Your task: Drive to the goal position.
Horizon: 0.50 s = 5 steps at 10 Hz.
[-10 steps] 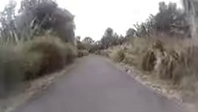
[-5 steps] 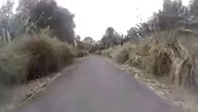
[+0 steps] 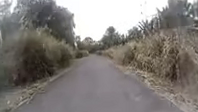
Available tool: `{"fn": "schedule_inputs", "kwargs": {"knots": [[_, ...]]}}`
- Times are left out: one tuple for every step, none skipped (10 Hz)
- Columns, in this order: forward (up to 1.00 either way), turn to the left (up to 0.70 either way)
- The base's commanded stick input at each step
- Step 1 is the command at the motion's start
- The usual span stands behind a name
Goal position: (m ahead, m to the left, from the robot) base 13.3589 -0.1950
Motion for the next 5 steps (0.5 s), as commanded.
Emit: {"fn": "schedule_inputs", "kwargs": {"knots": [[1.0, 0.0], [1.0, 0.0], [1.0, 0.0], [1.0, 0.0], [1.0, 0.0]]}}
